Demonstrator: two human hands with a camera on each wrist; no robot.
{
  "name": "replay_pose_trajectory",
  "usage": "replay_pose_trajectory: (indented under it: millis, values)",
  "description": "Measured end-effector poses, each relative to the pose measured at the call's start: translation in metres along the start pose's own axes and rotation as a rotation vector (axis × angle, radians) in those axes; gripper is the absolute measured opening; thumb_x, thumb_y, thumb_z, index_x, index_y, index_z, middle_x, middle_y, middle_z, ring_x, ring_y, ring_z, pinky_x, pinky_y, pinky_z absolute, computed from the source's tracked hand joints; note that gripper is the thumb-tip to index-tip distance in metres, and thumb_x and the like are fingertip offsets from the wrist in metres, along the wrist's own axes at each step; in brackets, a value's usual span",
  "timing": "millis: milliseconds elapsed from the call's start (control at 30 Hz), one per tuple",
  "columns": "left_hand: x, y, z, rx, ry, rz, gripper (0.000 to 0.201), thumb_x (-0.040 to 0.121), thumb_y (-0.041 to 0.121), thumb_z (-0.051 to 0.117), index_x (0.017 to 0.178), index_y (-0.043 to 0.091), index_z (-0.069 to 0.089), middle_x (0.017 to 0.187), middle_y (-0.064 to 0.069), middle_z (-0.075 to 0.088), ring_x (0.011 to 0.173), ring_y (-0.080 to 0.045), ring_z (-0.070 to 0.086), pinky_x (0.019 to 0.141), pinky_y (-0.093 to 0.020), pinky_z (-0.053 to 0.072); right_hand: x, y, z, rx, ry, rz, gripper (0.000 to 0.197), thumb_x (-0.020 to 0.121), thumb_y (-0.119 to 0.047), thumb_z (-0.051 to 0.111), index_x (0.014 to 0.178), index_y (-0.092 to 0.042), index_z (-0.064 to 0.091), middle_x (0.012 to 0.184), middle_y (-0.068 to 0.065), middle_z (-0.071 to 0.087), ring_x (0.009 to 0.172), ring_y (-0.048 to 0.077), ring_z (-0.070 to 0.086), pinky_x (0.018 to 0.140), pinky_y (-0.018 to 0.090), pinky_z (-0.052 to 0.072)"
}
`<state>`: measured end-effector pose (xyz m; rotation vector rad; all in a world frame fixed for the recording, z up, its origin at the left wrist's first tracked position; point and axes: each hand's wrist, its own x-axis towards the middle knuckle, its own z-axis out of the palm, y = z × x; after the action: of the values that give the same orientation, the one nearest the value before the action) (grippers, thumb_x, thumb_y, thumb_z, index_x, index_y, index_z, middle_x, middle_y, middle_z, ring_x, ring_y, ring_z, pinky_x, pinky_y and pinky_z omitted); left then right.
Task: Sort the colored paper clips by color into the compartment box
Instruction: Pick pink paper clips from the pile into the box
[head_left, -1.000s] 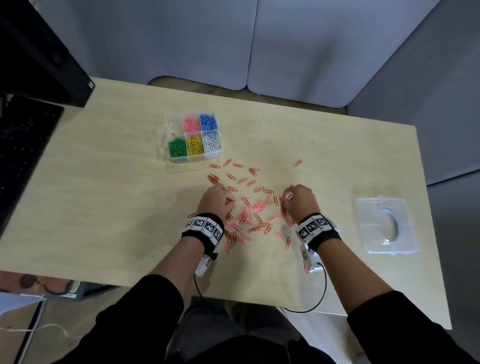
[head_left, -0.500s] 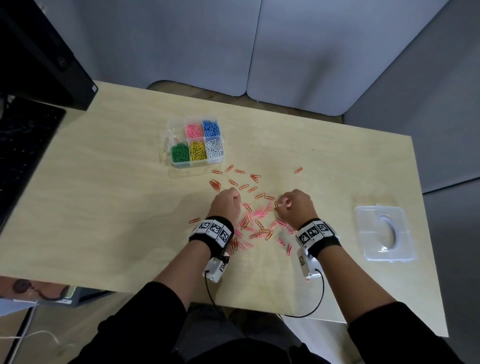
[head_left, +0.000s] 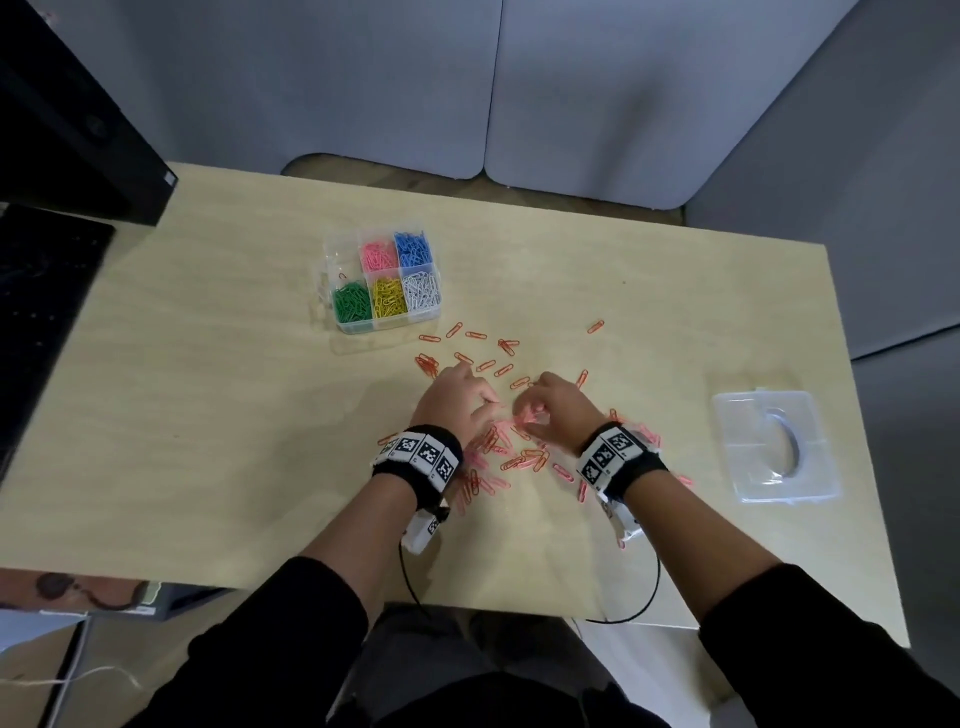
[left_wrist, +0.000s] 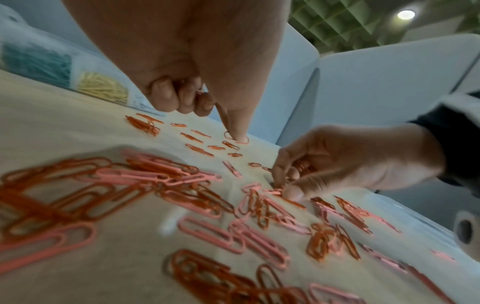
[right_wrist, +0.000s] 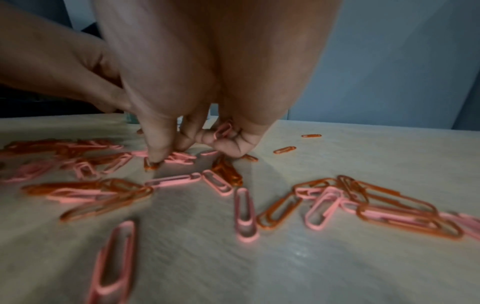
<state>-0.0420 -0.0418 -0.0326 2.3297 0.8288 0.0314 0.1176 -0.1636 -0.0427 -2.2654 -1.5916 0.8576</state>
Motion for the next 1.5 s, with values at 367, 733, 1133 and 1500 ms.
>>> replay_pose_trajectory:
  millis: [367,733,1133,1500]
  values:
    - [-0.001,0.012,-0.001,-0.035,0.138,-0.289,0.022,0.076,0.043,0.078,0.081,0.022,0.074,0.076,0.009,0.068,0.071,-0.009,0.062,0.068,-0.024,0.054,-0.016,0.004,0.003,0.137,0.073,0.078,0.013,0.093,-0.027,0.066,0.093,-0.015,0.068,0.090,-0.005,0.066,0.077,0.008,0.062,0.077,0.027,0.056]
    - [-0.003,0.016,0.024,0.000,0.128,-0.251,0.013,0.084,0.029,0.075,0.092,0.019,0.077,0.089,0.001,0.070,0.090,-0.018,0.052,0.076,-0.027,0.046,-0.054,0.005,-0.010,1.880,0.133,0.579,0.022,0.099,-0.008,0.050,0.113,0.002,0.064,0.082,0.008,0.061,0.069,0.017,0.062,0.063,0.023,0.055]
    - [-0.003,0.011,0.019,0.079,0.056,-0.184,0.026,0.099,0.031,0.052,0.102,0.010,0.066,0.097,-0.005,0.063,0.098,-0.020,0.052,0.087,-0.034,0.046,0.030,-0.013,-0.020,0.162,0.131,0.177,0.017,0.085,-0.018,0.073,0.102,-0.017,0.072,0.086,-0.004,0.066,0.075,0.008,0.057,0.073,0.022,0.044]
    - [0.003,0.023,0.010,-0.601,-0.085,-0.347,0.024,0.098,0.005,0.049,0.116,0.017,0.058,0.084,-0.007,0.070,0.053,-0.004,0.065,0.051,-0.014,0.050,-0.020,0.008,-0.023,1.254,0.130,0.443,0.004,0.094,-0.003,0.062,0.096,0.000,0.063,0.079,0.015,0.068,0.065,0.021,0.060,0.063,0.029,0.054]
